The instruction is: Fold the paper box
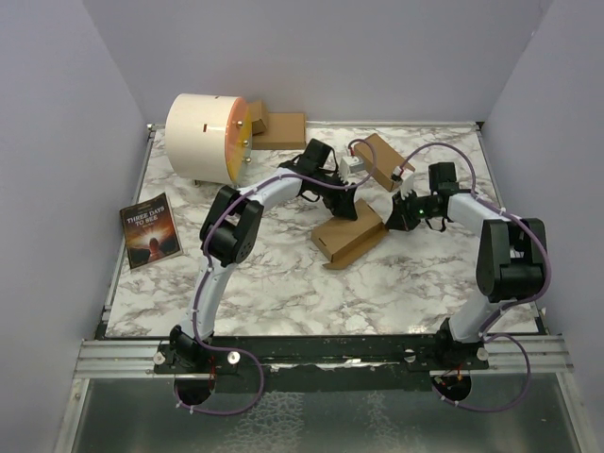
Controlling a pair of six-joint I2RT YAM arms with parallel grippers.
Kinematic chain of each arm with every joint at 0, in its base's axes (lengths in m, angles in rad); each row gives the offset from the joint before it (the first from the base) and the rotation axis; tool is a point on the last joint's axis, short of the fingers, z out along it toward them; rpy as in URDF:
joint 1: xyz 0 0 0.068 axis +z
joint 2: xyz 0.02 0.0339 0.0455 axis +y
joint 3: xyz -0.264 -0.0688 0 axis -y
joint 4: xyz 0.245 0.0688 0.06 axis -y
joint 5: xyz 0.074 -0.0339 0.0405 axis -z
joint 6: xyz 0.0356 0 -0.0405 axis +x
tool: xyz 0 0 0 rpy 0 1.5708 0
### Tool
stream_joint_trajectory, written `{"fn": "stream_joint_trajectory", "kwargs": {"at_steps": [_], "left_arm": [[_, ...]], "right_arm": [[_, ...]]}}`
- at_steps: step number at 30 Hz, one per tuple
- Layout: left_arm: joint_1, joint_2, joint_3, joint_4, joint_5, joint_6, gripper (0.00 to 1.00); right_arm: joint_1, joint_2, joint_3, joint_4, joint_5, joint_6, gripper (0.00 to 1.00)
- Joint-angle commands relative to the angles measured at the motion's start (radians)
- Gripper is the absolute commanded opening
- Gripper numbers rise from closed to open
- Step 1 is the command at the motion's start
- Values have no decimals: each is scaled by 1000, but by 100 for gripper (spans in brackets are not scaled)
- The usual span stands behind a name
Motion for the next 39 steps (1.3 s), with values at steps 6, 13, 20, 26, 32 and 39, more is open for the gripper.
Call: {"fn": "stream_joint_trajectory", "kwargs": {"at_steps": [6, 13, 20, 26, 32, 39], "left_arm": [[-39, 78, 24, -94, 17, 55, 61], [-18, 89, 33, -96, 2, 41, 61], [0, 90, 33, -92, 0, 41, 60], [3, 96, 40, -102, 4, 52, 61], [2, 107, 54, -118, 5, 63, 61], [2, 109, 52, -122, 3, 70, 61]], "right_arm": [[13, -45, -8, 50, -49, 1, 1], [11, -55, -13, 15, -49, -37, 3], [10, -84, -22, -9, -51, -67, 8], [5, -116, -26, -26, -55, -91, 16], [1, -155, -24, -72, -87, -173, 25], [-1, -159, -25, -106, -108, -222, 31]]}}
